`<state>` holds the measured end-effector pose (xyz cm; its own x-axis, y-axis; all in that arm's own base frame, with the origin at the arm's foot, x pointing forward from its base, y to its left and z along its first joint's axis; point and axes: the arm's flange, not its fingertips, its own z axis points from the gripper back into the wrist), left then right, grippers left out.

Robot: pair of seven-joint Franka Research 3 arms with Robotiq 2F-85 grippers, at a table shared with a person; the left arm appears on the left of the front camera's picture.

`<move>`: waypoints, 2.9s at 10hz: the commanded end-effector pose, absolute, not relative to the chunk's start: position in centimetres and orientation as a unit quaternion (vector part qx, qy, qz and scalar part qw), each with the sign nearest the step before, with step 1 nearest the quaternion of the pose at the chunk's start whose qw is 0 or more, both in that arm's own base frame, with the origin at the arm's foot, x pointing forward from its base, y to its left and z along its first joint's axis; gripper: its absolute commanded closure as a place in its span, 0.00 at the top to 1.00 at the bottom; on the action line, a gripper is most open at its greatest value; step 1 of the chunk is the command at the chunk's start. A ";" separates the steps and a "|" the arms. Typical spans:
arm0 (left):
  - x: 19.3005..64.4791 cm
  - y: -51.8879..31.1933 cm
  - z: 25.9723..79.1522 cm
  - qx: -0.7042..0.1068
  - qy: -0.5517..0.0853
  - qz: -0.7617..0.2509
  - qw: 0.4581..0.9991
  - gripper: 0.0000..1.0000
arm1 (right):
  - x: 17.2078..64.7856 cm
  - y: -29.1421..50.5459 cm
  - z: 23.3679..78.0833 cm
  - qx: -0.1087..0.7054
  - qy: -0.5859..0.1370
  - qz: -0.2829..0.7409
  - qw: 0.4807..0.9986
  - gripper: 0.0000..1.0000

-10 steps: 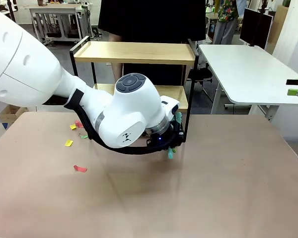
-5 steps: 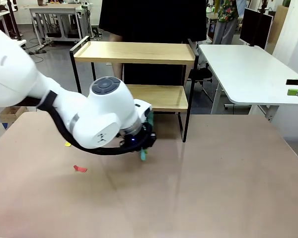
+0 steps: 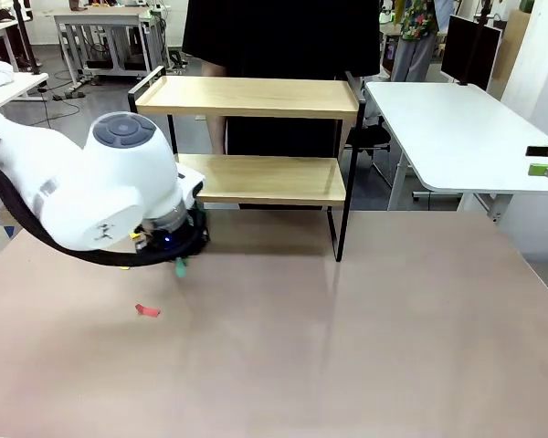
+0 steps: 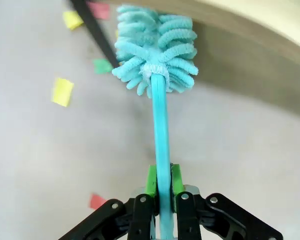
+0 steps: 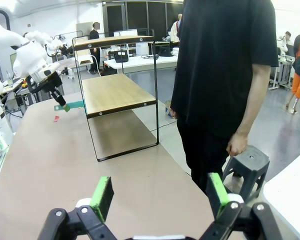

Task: Clean the shelf.
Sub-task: Clean the specific section of the Shelf indicated by the human with the Duster.

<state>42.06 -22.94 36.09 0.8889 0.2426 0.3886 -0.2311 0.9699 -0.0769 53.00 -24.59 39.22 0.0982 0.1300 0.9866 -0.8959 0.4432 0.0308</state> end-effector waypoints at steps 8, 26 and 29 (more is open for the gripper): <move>41.7 -22.8 37.1 -0.001 -0.215 0.122 0.969 0.13 | 53.0 -24.5 39.5 0.350 -0.545 0.396 0.652 1.00; 32.0 -10.1 43.3 -0.091 -0.214 -0.436 0.869 0.13 | 53.0 -24.5 39.5 0.350 -0.545 0.396 0.652 1.00; 29.2 -8.8 46.5 -0.051 -0.163 -0.443 0.880 0.13 | 53.0 -24.5 39.5 0.350 -0.545 0.396 0.652 1.00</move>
